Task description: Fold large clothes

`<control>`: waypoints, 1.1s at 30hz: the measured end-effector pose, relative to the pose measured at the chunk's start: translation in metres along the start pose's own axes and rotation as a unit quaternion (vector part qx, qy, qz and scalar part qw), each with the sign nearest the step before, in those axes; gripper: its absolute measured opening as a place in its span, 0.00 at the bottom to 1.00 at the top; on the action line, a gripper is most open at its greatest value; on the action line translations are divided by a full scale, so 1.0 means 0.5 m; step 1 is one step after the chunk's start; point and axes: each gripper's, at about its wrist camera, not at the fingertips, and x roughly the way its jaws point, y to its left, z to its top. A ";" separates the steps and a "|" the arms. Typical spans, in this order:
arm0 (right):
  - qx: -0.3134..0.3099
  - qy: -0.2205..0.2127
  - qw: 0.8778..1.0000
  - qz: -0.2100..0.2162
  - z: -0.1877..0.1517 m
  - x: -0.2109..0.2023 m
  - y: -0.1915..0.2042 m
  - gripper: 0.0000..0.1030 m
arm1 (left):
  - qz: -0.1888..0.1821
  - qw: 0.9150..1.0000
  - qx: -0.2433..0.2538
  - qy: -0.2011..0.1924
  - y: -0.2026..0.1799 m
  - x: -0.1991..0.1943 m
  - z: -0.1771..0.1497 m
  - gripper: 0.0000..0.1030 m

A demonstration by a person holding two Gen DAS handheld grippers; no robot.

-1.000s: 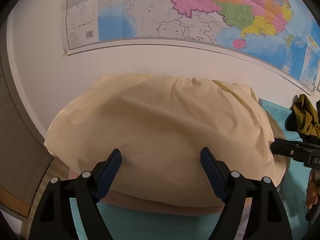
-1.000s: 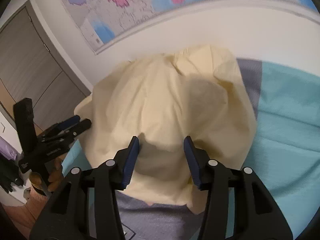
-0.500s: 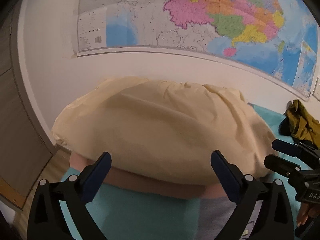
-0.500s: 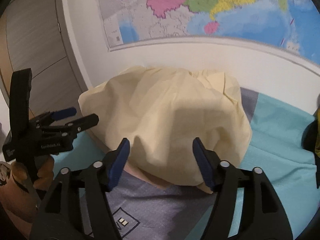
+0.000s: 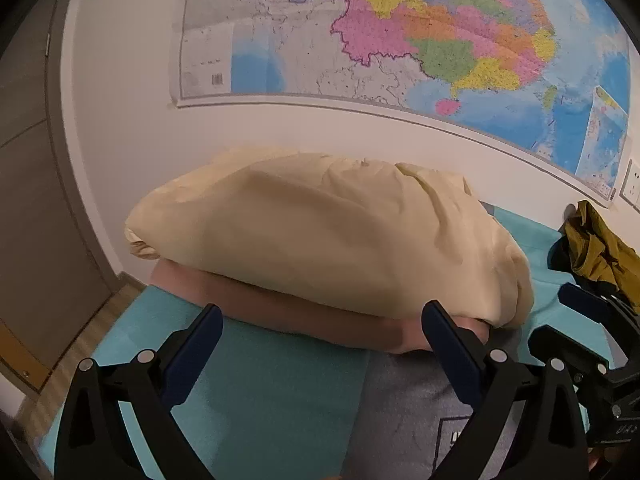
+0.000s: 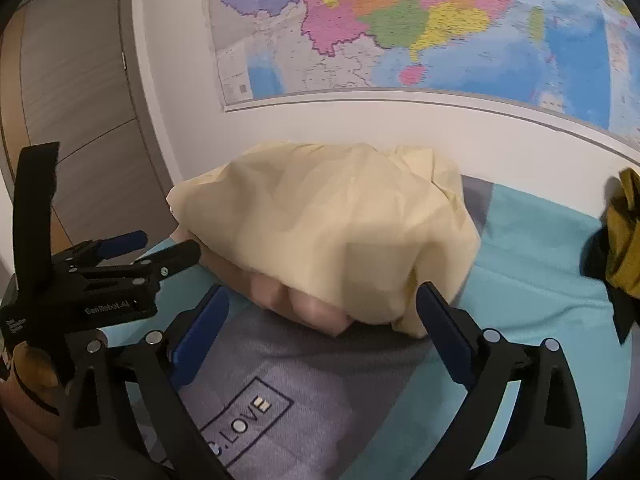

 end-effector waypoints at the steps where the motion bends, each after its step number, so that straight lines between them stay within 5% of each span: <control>1: 0.000 -0.001 1.000 0.001 -0.004 -0.005 0.001 0.92 | 0.005 1.000 0.000 -0.005 -0.002 -0.007 0.000 0.93; 7: -0.001 -0.004 1.000 -0.006 -0.031 -0.031 0.011 0.94 | 0.034 0.999 0.005 -0.014 -0.019 -0.038 -0.009 0.93; 33: -0.002 -0.004 1.000 -0.012 -0.078 -0.099 0.002 0.95 | 0.030 1.000 0.007 -0.002 -0.075 -0.099 -0.063 0.93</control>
